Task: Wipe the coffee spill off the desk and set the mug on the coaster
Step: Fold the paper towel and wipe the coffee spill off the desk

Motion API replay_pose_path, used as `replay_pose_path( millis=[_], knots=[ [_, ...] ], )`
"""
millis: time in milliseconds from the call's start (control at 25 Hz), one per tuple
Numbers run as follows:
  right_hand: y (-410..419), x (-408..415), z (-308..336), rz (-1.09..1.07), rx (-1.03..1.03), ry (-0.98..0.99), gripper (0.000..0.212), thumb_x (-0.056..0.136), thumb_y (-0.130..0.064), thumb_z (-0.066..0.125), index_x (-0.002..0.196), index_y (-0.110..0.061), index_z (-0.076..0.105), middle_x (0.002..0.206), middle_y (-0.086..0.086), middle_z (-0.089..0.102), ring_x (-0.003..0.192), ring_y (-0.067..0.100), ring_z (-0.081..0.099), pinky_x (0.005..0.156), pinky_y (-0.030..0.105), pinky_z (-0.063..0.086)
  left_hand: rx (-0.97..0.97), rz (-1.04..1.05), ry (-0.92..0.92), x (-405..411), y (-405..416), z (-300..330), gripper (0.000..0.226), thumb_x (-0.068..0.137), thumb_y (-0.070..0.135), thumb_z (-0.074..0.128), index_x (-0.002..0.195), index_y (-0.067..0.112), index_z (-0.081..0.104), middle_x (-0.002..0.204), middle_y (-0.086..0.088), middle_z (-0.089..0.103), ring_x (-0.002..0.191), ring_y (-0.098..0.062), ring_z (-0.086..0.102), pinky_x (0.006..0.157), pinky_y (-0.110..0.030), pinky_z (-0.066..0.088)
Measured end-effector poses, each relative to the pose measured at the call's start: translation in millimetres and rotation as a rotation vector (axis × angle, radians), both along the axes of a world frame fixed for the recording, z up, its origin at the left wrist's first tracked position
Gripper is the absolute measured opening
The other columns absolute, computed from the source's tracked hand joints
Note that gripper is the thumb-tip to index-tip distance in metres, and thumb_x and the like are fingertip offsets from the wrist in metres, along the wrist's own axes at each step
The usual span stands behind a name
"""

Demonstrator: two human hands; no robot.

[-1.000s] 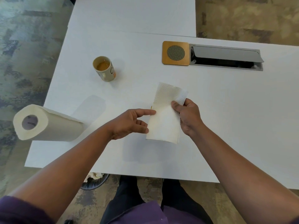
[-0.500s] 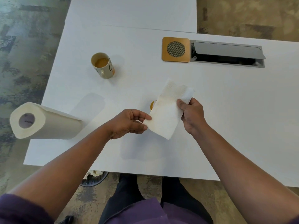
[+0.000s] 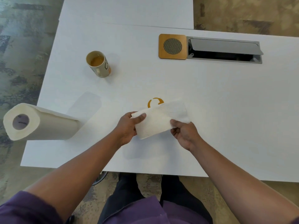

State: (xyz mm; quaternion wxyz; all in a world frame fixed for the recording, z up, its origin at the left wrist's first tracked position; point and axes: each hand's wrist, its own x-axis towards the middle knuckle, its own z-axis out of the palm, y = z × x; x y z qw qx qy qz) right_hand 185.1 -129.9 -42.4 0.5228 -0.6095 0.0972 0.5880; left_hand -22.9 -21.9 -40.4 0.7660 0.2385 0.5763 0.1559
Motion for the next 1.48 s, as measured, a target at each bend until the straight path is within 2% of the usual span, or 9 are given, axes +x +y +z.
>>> replay_pose_path(
  millis=[80,320,560,720,840,1000,1120,1360,1480],
  knots=[
    [-16.1,-6.0,-7.9,0.032,-0.023,0.001,0.031,0.082,0.005,0.074,0.104,-0.015,0.068,0.097,0.005,0.072,0.076,0.016,0.066,0.059,0.026,0.053,0.081,-0.027,0.146,0.7,-10.0,-11.0,0.031,0.088,0.012,0.078,0.117,0.011,0.065,0.124,-0.012,0.069,0.118,-0.037,0.063,0.092,-0.056,0.057],
    [-32.3,9.4,-19.3,0.158,-0.045,-0.17,0.026,0.088,-0.01,0.073,0.113,-0.017,0.07,0.11,0.0,0.077,0.105,0.024,0.069,0.088,0.04,0.057,0.23,-0.281,0.313,-5.2,-13.8,-24.9,0.013,0.089,0.013,0.078,0.093,0.018,0.067,0.114,-0.014,0.07,0.113,-0.039,0.062,0.093,-0.052,0.053],
    [-16.9,8.9,-20.8,0.504,-0.158,-0.705,0.016,0.079,-0.007,0.065,0.075,-0.023,0.068,0.083,-0.006,0.067,0.072,0.016,0.059,0.06,0.028,0.044,0.5,-0.427,0.449,-7.5,-8.2,-27.9,0.021,0.085,0.005,0.072,0.077,0.024,0.069,0.083,0.01,0.072,0.077,-0.011,0.064,0.059,-0.019,0.047],
    [-19.7,2.8,-29.5,0.65,-0.265,-1.008,0.016,0.08,-0.017,0.063,0.078,-0.033,0.065,0.082,-0.009,0.059,0.073,0.01,0.058,0.06,0.024,0.038,0.791,-0.637,0.687,-11.2,-12.6,-31.1,0.025,0.083,0.003,0.062,0.077,0.027,0.064,0.085,0.016,0.061,0.082,-0.014,0.058,0.063,-0.026,0.042],
    [-17.7,-4.5,-35.2,0.613,-0.283,-1.009,0.017,0.09,-0.028,0.057,0.098,-0.036,0.07,0.082,-0.013,0.067,0.079,0.014,0.063,0.066,0.024,0.042,0.905,-0.675,0.767,-11.6,-17.1,-35.4,0.026,0.082,0.002,0.058,0.083,0.028,0.061,0.098,0.015,0.053,0.076,-0.017,0.056,0.061,-0.028,0.04],
    [-16.7,-17.9,-40.5,0.365,-0.226,-0.812,0.021,0.094,-0.028,0.055,0.111,-0.036,0.065,0.101,-0.007,0.072,0.093,0.017,0.07,0.079,0.031,0.055,0.797,-0.532,0.722,0.0,-23.4,-38.4,0.021,0.086,0.008,0.057,0.085,0.029,0.055,0.09,0.014,0.058,0.079,-0.014,0.056,0.06,-0.018,0.036],
    [-18.8,-26.0,-40.3,0.245,-0.167,-0.737,0.023,0.09,-0.024,0.064,0.107,-0.038,0.058,0.102,-0.009,0.069,0.095,0.008,0.067,0.067,0.012,0.049,0.71,-0.536,0.679,4.8,-29.5,-40.6,0.02,0.09,0.016,0.061,0.08,0.03,0.052,0.083,0.013,0.061,0.077,-0.007,0.057,0.058,-0.02,0.037],
    [-10.9,-40.8,-45.8,0.374,-0.083,-0.868,0.071,0.089,-0.017,0.071,0.144,-0.029,0.029,0.146,0.001,0.046,0.133,0.016,0.045,0.104,0.029,0.045,0.677,-0.638,0.587,10.2,-37.1,-44.6,0.021,0.091,0.02,0.07,0.078,0.028,0.055,0.08,0.011,0.065,0.074,-0.008,0.061,0.059,-0.018,0.042],
    [-8.0,-53.8,-48.8,0.389,-0.038,-0.964,0.091,0.091,-0.013,0.069,0.155,-0.032,0.007,0.165,0.003,0.021,0.151,0.019,0.024,0.121,0.037,0.03,0.697,-0.69,0.529,11.5,-44.9,-45.9,0.019,0.091,0.019,0.07,0.079,0.028,0.059,0.085,0.012,0.067,0.081,-0.006,0.065,0.065,-0.019,0.048]
  ],
)
